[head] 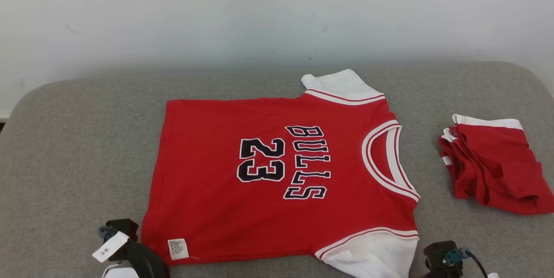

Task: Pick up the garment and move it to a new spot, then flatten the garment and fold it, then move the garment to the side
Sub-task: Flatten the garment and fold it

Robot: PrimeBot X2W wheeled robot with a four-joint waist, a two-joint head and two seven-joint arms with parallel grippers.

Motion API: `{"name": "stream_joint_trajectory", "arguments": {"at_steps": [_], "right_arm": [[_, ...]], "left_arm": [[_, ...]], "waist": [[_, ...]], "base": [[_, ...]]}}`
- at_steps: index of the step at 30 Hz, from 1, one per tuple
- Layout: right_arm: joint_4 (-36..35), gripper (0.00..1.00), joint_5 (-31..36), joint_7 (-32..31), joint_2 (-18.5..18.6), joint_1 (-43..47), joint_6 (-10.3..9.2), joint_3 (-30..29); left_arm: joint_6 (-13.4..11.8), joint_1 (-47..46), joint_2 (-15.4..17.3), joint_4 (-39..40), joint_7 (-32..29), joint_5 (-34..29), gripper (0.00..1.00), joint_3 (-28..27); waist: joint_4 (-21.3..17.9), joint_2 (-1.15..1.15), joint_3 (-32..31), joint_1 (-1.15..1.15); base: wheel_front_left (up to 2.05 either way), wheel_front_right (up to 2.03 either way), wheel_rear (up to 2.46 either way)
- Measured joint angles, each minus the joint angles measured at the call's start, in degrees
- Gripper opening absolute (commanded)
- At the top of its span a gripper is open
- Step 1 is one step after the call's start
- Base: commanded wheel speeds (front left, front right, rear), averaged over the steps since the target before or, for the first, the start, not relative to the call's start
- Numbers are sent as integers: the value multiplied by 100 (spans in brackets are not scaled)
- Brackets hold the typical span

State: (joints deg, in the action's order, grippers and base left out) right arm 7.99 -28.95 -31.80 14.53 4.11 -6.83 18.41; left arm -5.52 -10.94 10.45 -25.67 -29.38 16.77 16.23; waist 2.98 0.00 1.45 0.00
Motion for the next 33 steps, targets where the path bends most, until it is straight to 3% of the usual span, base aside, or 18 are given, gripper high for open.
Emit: {"name": "stream_joint_trajectory", "arguments": {"at_steps": [11,12,13,14,15,17,18,19,22,25,27,28,29,30,33], "right_arm": [[-109,100,75,-200,-23,142,-25,-18],[-110,84,75,-204,-22,144,-25,-18],[-115,56,75,-210,-21,144,-25,-19],[-126,40,75,-233,-21,144,-25,-23],[-160,31,75,-250,-20,147,-25,-26],[-189,34,86,-250,-11,148,-25,-60],[-197,42,93,-252,-1,148,-26,-85],[-202,89,114,-252,14,148,-26,-104],[-232,100,191,-253,35,147,-29,-140],[-242,100,229,-256,35,146,-30,-145],[-243,44,255,-257,38,143,-30,-142],[-246,33,257,-256,37,143,-30,-143],[-252,4,275,-257,37,142,-30,-143],[-259,0,290,-256,37,142,-30,-141],[-274,0,294,-255,35,141,-30,-147]], "left_arm": [[56,-121,-41,-123,70,9,0,40],[56,-125,-45,-130,74,27,0,41],[57,-127,-45,-137,76,42,0,41],[57,-129,-45,-142,77,51,0,41],[58,-135,-45,-153,80,54,0,41],[58,-136,-48,-166,119,93,0,43],[59,-138,-49,-170,119,100,0,43],[66,-141,-51,-175,120,100,0,43],[101,-156,-55,-197,130,101,0,44],[102,-170,-59,-223,148,102,0,51],[107,-205,-63,-253,169,108,0,63],[108,-229,-67,-261,169,111,0,67],[109,-242,-85,-268,172,116,0,69],[110,-244,-85,-272,176,118,0,69],[149,-248,-82,-290,177,132,0,68]], "waist": [[-5,0,50,0],[-6,0,52,0],[-8,0,54,0],[-10,0,56,0],[-13,0,59,0],[-16,0,63,0],[-18,0,64,0],[-19,0,66,0],[-22,0,73,0],[-22,0,83,0],[-19,0,91,0],[-16,0,95,0],[-10,0,102,0],[-7,0,104,0],[-3,0,111,0]], "base": [[0,0,0],[0,0,0],[0,0,0],[0,0,0],[0,0,0],[0,0,0],[0,0,0],[0,0,0],[0,0,0],[0,0,0],[0,0,0],[0,0,0],[0,0,0],[0,0,0],[0,0,0]]}}
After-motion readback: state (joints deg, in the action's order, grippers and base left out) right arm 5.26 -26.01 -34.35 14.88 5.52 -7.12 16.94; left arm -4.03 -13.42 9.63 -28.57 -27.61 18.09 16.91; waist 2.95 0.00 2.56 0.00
